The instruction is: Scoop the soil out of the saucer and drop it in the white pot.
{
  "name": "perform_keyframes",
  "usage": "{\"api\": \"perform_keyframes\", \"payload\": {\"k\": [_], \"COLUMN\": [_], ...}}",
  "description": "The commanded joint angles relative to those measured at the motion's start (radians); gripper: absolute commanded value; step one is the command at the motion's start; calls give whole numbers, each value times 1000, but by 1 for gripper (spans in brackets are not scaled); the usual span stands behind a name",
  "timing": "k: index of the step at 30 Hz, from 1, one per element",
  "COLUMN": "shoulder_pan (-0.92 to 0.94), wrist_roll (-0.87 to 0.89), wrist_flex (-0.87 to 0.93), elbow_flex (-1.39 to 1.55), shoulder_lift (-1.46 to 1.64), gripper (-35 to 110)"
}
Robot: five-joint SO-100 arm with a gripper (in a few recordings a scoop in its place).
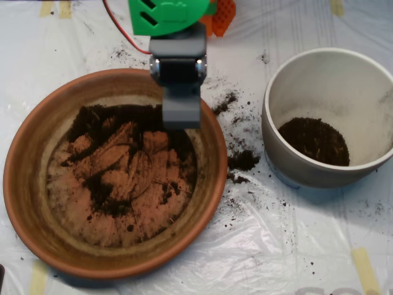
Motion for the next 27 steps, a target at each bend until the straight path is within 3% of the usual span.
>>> {"api": "perform_keyframes", "payload": {"k": [1,21,27], "shoulder_pan": [-69,-558,-558], "wrist_roll": [26,64,54], "wrist_flex": [97,147,124], "elbow_flex": [-241,-397,-333], "shoulder_lift": [-15,-32,-8], "gripper": [-1,0,41]}}
